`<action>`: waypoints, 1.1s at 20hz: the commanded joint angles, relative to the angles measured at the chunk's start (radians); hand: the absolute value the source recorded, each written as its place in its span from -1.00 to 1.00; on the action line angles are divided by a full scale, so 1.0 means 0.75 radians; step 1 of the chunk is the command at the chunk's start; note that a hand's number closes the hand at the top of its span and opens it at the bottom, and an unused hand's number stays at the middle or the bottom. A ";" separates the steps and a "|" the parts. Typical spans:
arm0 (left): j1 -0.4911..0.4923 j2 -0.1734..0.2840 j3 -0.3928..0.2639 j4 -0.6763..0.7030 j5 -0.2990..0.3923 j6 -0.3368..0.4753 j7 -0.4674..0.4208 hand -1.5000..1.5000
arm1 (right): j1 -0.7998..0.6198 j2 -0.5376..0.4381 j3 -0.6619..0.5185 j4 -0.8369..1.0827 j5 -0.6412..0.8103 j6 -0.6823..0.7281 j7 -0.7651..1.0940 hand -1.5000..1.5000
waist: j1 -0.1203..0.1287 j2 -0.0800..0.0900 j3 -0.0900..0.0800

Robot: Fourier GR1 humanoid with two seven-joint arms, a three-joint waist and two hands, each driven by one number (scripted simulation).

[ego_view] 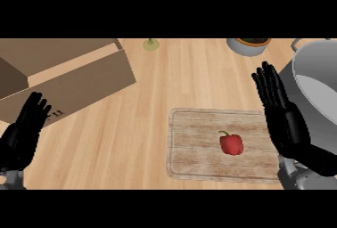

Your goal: Pick the bell pepper from the cutting board and place it in the pot

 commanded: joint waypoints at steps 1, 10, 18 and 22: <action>-0.022 0.030 0.005 -0.006 -0.006 -0.074 0.023 0.00 | 0.041 -0.006 0.078 -0.026 0.127 -0.020 0.060 1.00 | -0.013 0.035 -0.006; 0.014 -0.078 -0.328 0.055 -0.113 -0.149 0.141 0.00 | 0.107 -0.110 0.139 0.091 0.803 -0.566 -0.045 -1.00 | -0.091 0.023 -0.005; -0.100 -0.196 -0.389 0.160 -0.202 -0.115 0.166 0.00 | 0.439 0.007 0.418 -0.353 1.145 -0.675 0.103 -1.00 | -0.040 0.032 -0.009; -0.107 -0.191 -0.397 0.131 -0.211 -0.111 0.197 0.00 | 0.514 -0.026 0.390 -0.412 1.277 -0.487 0.460 -1.00 | -0.047 0.032 -0.012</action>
